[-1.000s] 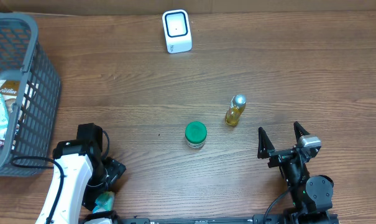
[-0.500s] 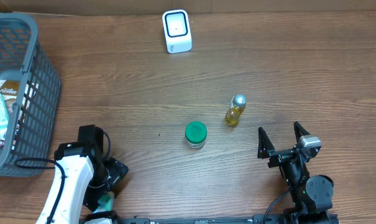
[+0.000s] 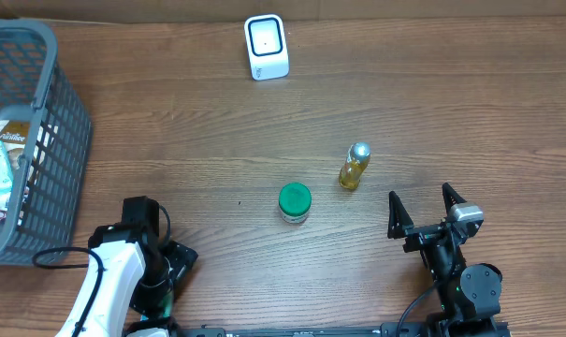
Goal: Scan the item barcode
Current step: 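Grasp the small teal packet with the left gripper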
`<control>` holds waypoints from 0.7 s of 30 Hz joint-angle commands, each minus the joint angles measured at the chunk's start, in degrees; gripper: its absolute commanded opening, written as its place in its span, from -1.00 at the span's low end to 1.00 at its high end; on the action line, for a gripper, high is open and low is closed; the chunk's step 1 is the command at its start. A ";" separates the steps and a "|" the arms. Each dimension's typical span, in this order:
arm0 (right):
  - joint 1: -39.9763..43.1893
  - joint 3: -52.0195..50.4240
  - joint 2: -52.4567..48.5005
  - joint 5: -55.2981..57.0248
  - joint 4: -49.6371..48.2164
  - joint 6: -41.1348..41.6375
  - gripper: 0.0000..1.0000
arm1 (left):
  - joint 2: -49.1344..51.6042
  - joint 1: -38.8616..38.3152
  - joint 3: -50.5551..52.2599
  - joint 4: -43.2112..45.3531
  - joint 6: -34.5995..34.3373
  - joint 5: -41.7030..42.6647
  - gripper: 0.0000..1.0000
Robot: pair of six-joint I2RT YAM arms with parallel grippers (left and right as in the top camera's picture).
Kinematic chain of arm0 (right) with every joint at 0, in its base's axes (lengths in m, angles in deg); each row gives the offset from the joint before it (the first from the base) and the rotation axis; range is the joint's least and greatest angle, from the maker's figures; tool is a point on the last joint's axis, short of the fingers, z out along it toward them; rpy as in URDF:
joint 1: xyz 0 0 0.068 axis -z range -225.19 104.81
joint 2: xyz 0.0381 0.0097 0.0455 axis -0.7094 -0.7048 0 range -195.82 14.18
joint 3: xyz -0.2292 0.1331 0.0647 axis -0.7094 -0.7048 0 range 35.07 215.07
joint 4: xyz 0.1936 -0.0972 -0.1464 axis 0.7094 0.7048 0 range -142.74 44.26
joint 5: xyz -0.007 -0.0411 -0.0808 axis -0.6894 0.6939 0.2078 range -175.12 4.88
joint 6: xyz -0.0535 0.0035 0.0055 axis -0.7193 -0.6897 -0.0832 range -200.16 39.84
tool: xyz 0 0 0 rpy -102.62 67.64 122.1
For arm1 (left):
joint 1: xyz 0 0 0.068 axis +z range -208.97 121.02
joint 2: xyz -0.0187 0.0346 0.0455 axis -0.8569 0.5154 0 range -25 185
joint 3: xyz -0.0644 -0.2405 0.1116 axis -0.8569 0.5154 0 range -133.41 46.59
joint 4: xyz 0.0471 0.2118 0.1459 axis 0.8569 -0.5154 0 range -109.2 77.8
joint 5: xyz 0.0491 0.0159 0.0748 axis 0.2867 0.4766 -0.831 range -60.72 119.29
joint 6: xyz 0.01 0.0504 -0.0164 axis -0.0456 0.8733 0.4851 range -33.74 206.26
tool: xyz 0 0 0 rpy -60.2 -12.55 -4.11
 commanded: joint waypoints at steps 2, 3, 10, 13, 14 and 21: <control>-0.11 -0.59 0.57 -0.26 -0.15 0.02 1.00 | -0.87 0.26 0.46 5.01 -2.29 3.10 0.80; -0.11 -0.59 0.57 -0.26 -0.15 0.02 1.00 | -0.87 0.26 0.46 6.62 -2.27 4.04 0.81; -0.11 -0.59 0.57 -0.26 -0.15 0.02 1.00 | -0.87 0.22 0.46 22.95 -1.01 7.98 0.72; -0.11 -0.59 0.57 -0.26 -0.15 0.02 1.00 | -0.85 0.20 0.46 30.62 1.88 10.01 0.71; -0.11 -0.59 0.57 -0.26 -0.15 0.02 1.00 | -0.87 0.20 0.46 33.20 3.37 11.41 0.72; -0.11 -0.59 0.57 -0.26 -0.15 0.02 1.00 | -0.92 0.20 -2.19 38.18 8.61 20.41 0.91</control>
